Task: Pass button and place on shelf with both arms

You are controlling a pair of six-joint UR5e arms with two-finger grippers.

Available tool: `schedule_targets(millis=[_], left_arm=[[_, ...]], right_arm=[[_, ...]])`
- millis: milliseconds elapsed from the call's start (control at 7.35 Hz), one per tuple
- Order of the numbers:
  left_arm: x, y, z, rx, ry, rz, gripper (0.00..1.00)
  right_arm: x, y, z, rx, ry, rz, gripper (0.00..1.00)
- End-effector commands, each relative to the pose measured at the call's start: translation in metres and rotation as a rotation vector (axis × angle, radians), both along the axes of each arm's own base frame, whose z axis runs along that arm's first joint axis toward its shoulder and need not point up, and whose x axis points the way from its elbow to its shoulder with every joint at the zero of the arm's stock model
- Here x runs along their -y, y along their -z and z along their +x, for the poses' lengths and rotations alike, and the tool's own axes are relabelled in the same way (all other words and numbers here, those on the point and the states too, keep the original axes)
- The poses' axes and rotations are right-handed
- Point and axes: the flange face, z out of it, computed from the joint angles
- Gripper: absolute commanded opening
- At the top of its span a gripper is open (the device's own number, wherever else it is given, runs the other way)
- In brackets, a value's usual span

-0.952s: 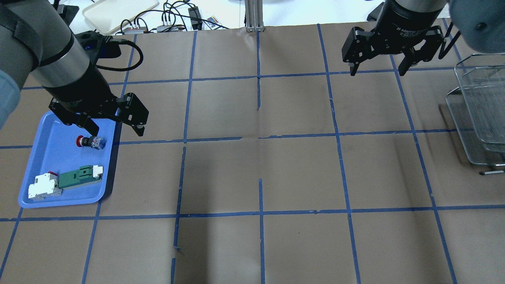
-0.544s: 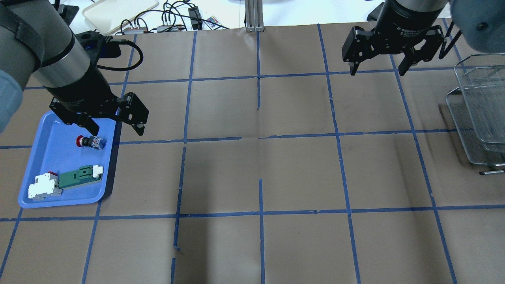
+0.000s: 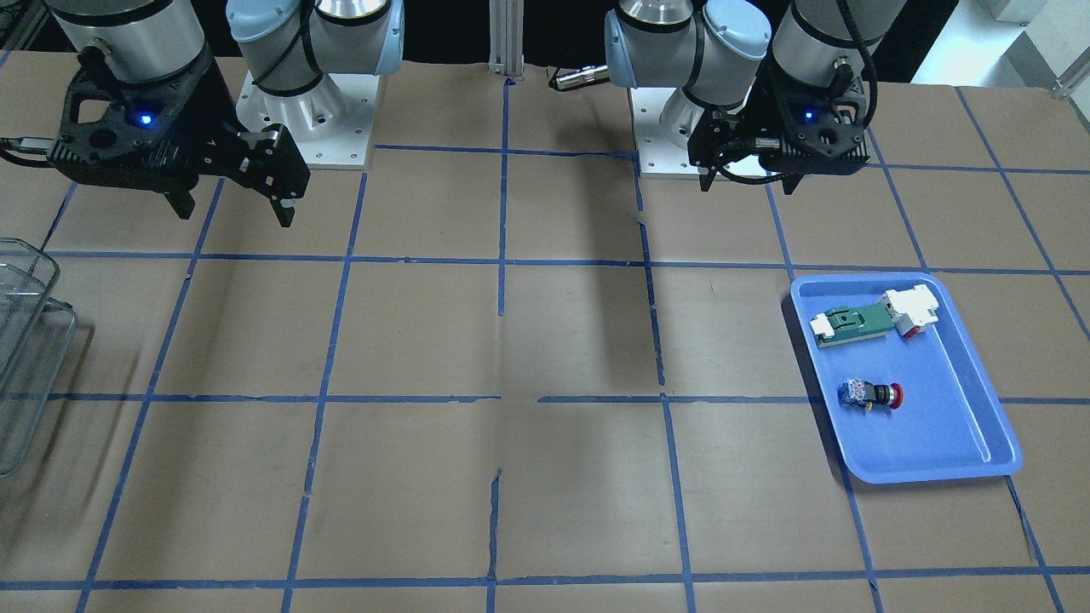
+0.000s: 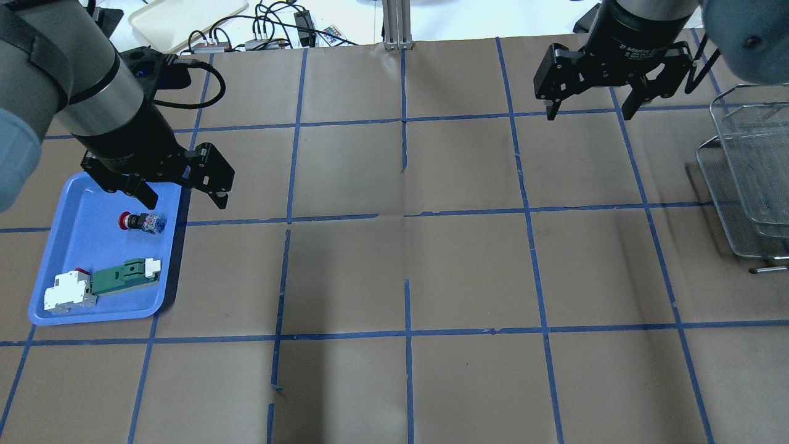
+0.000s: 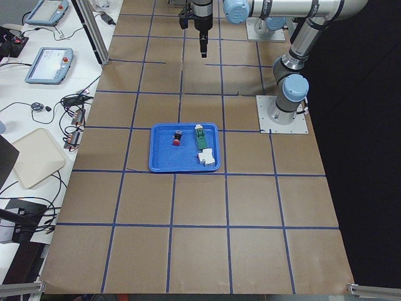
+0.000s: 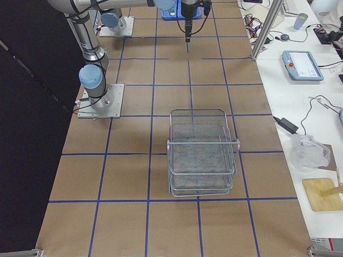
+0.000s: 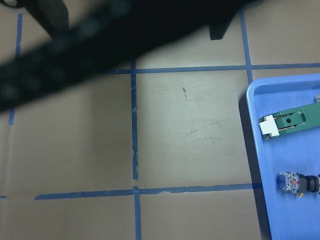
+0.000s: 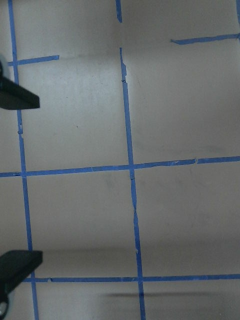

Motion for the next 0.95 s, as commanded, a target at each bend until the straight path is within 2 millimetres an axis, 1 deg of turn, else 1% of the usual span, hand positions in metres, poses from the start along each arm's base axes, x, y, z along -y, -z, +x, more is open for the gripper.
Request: schedule_targets(millis=[0,136,272,408,544,680,816], left_arm=[[0.002,0.001,0.000,0.001,0.000,-0.008,1.00],[0.005,0.005,0.001,0.001,0.001,0.000,1.00],[0.013,0.012,0.009,0.007,-0.018,0.003,1.00],[0.033,0.023,0.036,0.004,-0.089,-0.051,1.00],[0.041,0.032,0.072,0.005,-0.149,-0.068,1.00],[0.047,0.041,0.115,-0.003,-0.242,-0.077,1.00],[0.056,0.045,0.145,-0.020,-0.297,-0.129,1.00]], right_arm=[[-0.001,0.002,0.000,0.003,-0.001,0.007,1.00],[-0.001,0.002,0.000,0.003,-0.001,0.010,1.00],[-0.001,0.004,0.000,0.003,-0.001,0.011,1.00],[-0.001,0.005,0.000,0.002,-0.001,0.013,1.00],[-0.001,0.006,0.000,0.002,-0.001,0.017,1.00],[-0.001,0.005,0.000,0.002,-0.001,0.014,1.00],[-0.001,0.005,0.000,0.003,0.000,0.014,1.00]])
